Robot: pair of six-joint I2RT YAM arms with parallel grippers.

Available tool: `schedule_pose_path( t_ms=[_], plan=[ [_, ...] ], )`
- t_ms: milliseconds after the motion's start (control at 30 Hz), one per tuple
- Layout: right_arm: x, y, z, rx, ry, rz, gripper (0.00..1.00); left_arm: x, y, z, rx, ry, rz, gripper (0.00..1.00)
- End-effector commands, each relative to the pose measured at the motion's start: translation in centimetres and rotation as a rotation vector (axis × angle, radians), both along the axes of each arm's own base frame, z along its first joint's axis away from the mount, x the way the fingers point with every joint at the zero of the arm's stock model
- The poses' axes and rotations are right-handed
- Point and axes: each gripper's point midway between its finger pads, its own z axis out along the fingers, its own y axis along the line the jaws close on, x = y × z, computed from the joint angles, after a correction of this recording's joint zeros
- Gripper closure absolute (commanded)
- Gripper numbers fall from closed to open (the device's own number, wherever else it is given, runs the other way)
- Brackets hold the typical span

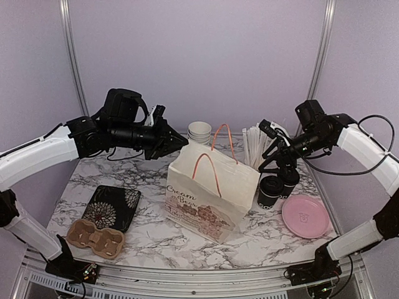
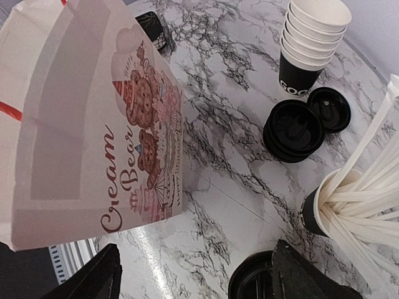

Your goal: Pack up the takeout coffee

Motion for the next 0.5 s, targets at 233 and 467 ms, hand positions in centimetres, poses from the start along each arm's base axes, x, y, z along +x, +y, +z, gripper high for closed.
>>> schedule_pose_path(
  t_ms=[233, 467],
  plan=[
    [-0.5, 0.1, 0.5, 0.028, -0.019, 0.000, 0.19, 1.3, 7.5, 2.1, 0.513, -0.245, 0.070, 0.52],
    [-1.2, 0.1, 0.1, 0.044, -0.034, 0.020, 0.19, -2.4, 16.7, -6.3, 0.949, -0.059, 0.099, 0.52]
  ],
)
